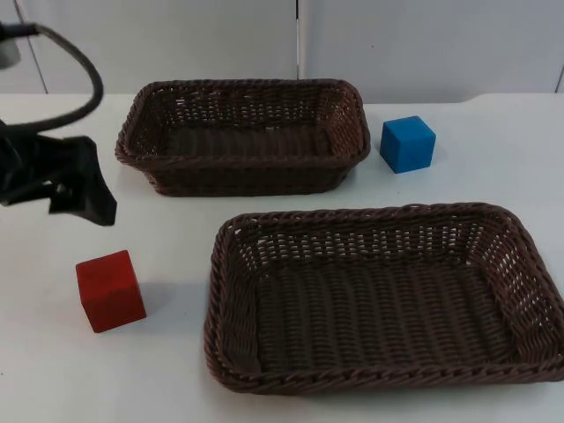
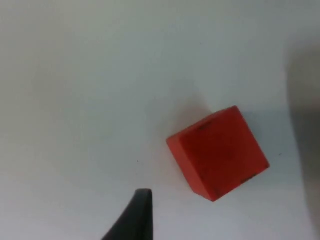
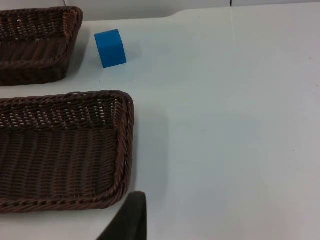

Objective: Pick up one cube with the left hand and place it into the upper basket. Pick up one cube with the right hand and place it into the lower basket.

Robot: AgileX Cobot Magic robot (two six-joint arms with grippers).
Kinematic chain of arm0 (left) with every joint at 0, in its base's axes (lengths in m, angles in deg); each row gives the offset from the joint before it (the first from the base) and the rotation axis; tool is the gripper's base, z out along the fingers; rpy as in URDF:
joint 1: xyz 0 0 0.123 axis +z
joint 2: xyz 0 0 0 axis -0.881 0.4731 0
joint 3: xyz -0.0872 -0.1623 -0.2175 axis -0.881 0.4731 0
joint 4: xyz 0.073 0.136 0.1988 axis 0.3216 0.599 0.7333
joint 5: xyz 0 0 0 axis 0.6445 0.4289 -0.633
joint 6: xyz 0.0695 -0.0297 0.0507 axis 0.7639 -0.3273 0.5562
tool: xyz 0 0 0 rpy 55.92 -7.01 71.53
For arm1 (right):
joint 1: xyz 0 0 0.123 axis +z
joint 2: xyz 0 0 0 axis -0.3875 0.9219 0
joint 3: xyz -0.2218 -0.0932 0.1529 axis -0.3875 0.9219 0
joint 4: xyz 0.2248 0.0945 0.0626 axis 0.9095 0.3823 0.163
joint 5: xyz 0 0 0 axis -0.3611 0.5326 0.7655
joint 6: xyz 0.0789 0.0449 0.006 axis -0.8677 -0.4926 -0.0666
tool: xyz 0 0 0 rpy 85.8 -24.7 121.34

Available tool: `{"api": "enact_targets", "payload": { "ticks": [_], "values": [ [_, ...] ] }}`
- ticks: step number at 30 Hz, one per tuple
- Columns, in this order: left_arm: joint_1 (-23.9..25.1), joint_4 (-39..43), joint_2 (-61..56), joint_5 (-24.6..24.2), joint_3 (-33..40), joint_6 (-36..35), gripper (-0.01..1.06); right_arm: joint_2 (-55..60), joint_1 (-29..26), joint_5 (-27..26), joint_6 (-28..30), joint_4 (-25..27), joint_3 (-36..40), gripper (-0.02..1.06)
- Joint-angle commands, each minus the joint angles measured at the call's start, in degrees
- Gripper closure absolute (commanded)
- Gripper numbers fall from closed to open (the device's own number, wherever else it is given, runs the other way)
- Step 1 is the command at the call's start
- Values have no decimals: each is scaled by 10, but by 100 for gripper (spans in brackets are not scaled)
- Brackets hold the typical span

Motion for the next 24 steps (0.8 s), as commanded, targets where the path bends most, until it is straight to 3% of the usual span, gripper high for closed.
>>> {"api": "enact_targets", "payload": {
  "ticks": [1, 12, 24],
  "values": [
    [-3, 1, 13, 15, -4, -13, 0, -2, -3, -4, 0, -3, -1, -1],
    [-3, -15, 71, 73, -5, -16, 0, -2, -3, -4, 0, -3, -1, -1],
    [-16, -39, 151, 85, -44, -16, 0, -2, -3, -4, 0, -3, -1, -1]
  ]
}}
